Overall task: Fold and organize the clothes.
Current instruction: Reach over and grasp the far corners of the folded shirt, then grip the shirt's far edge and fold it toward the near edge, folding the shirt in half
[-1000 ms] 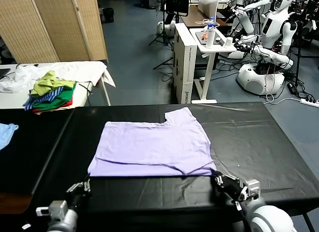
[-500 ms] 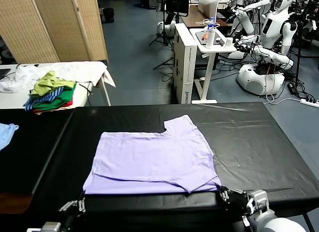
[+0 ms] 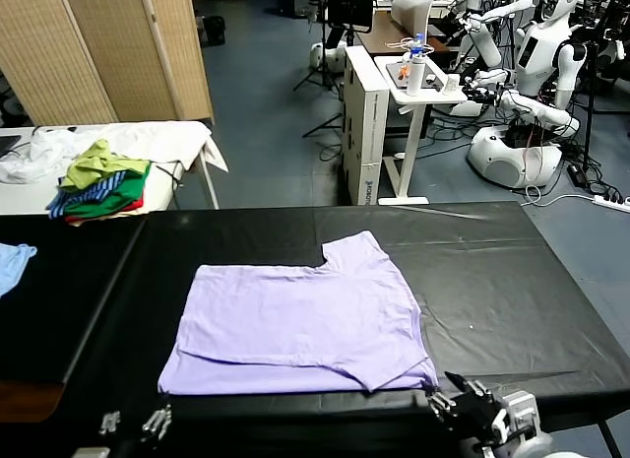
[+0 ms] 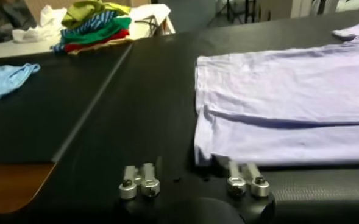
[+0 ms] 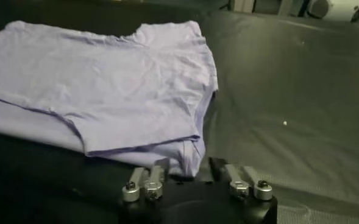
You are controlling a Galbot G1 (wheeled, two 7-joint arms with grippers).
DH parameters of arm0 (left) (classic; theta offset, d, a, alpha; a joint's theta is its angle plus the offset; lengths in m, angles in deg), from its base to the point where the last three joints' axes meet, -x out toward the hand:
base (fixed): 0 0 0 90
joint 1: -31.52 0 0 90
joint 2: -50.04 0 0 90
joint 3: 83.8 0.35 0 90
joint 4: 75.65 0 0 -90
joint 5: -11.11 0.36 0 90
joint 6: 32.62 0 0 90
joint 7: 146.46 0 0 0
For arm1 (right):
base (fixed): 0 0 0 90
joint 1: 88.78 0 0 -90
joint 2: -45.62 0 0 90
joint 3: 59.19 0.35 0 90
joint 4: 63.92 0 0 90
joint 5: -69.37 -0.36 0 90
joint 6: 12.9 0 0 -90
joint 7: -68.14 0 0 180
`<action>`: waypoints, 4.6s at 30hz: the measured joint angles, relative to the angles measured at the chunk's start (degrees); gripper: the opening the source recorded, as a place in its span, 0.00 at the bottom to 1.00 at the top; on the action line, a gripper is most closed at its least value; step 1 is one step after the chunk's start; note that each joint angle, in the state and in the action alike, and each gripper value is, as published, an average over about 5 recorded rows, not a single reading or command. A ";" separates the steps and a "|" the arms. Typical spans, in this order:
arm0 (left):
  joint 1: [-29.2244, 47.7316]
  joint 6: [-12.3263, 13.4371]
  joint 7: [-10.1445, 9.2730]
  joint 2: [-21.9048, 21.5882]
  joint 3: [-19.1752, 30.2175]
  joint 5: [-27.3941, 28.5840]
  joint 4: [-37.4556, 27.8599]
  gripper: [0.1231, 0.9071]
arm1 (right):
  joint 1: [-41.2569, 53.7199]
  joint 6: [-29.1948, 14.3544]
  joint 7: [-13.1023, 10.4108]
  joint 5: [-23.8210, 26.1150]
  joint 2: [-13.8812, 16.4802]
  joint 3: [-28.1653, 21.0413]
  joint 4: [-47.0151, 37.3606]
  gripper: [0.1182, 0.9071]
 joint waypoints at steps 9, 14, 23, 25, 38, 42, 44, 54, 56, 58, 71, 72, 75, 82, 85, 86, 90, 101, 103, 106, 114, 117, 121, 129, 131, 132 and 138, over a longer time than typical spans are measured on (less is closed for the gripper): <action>12.58 -3.31 -3.42 -2.98 0.45 -15.78 -0.54 1.00 | 21.93 -0.01 -2.31 -3.53 1.32 -8.63 -14.39 1.00; 22.60 -6.37 -1.88 -6.57 1.93 -23.48 -5.52 1.00 | 34.55 -0.01 -3.23 -4.17 0.68 -15.81 -23.31 1.00; 40.65 -11.63 -1.66 -13.51 6.92 -36.10 -18.18 1.00 | 51.43 -0.01 -3.13 -3.89 -2.11 -26.89 -38.79 1.00; 44.72 -12.18 -1.20 -14.50 8.74 -36.83 -21.78 1.00 | 54.11 -0.01 -2.75 -3.65 -2.96 -28.63 -41.84 1.00; 63.28 -12.98 2.17 -13.72 20.19 -33.27 -39.83 1.00 | 62.44 -0.02 -1.16 -1.04 -6.98 -35.59 -52.76 1.00; 65.37 -12.85 2.41 -13.53 21.78 -32.31 -42.39 1.00 | 63.33 -0.01 -1.05 -0.62 -7.89 -36.57 -54.24 1.00; 66.09 -12.74 2.51 -13.40 22.28 -31.73 -43.31 1.00 | 63.70 -0.01 -0.93 -0.51 -8.37 -36.94 -54.94 0.99; 66.46 -12.49 2.76 -13.00 22.67 -30.69 -45.73 1.00 | 64.70 -0.02 -0.14 1.01 -10.65 -38.06 -57.76 0.84; 66.41 -12.42 2.88 -12.94 22.68 -30.61 -45.85 0.99 | 64.60 -0.02 -0.05 1.21 -10.81 -38.06 -57.90 0.80; 66.37 -12.35 2.98 -12.84 22.70 -30.53 -45.95 0.97 | 64.50 -0.04 0.07 1.36 -10.88 -38.03 -58.00 0.75; 66.53 -12.28 5.23 -12.62 22.99 -30.60 -45.64 0.55 | 64.28 -0.11 0.94 2.14 -11.29 -37.74 -58.49 0.25; 66.55 -12.28 5.21 -12.58 23.02 -30.54 -45.67 0.52 | 64.29 -0.11 1.12 2.28 -11.30 -37.76 -58.49 0.19; 66.41 -12.28 5.17 -12.60 23.04 -30.31 -45.75 0.37 | 64.34 -0.09 1.62 2.71 -11.30 -37.78 -58.47 0.06; 66.21 -11.81 5.25 -12.53 22.91 -30.04 -45.82 0.12 | 63.44 -1.34 2.03 2.86 -11.03 -37.06 -57.41 0.03; 66.25 -11.28 5.25 -12.34 22.80 -29.71 -45.79 0.09 | 62.58 -4.00 2.47 2.74 -10.63 -36.26 -56.45 0.03; 66.26 -11.15 5.25 -12.31 22.71 -29.62 -45.71 0.08 | 62.26 -4.76 2.72 2.70 -10.44 -35.94 -56.02 0.03; 65.89 -10.97 5.22 -12.50 21.92 -29.62 -44.75 0.06 | 60.58 -6.18 3.64 2.54 -9.43 -34.45 -53.74 0.03; 59.75 -10.78 5.23 -14.99 17.56 -29.70 -36.98 0.04 | 52.10 -4.96 2.38 0.07 -5.76 -28.42 -42.94 0.03; 57.82 -10.67 5.32 -15.59 16.51 -29.37 -34.88 0.04 | 50.15 -4.73 2.12 -0.35 -4.95 -27.16 -40.25 0.03; 54.55 -10.27 6.03 -16.36 14.80 -27.71 -31.41 0.04 | 47.02 -4.21 2.00 -0.53 -3.78 -25.37 -36.02 0.03; 46.49 -10.43 5.28 -16.37 11.01 -25.81 -22.64 0.03 | 37.85 -2.50 1.51 -1.58 -0.15 -20.59 -26.05 0.03; 43.99 -11.06 4.33 -16.35 9.60 -25.94 -19.91 0.03 | 34.78 -1.42 0.53 -2.19 1.24 -19.35 -23.48 0.03; 40.76 -11.54 3.86 -16.43 7.38 -25.90 -17.06 0.03 | 31.56 -0.20 -0.46 -2.37 2.67 -18.51 -20.93 0.03; 33.94 -12.21 3.86 -15.27 2.66 -24.61 -13.18 0.03 | 26.84 -0.01 -0.85 -2.68 4.88 -17.12 -17.13 0.03; 32.32 -12.60 3.88 -14.75 1.85 -24.06 -12.45 0.03 | 25.61 -0.01 -0.91 -2.64 5.36 -16.90 -16.23 0.03; 31.56 -12.79 3.88 -14.46 1.57 -23.74 -12.14 0.03 | 25.00 -0.01 -0.95 -2.59 5.55 -16.84 -15.84 0.03; 27.84 -13.23 3.90 -12.95 0.63 -21.94 -10.67 0.03 | 22.03 -0.01 -1.07 -2.02 5.93 -16.92 -14.75 0.03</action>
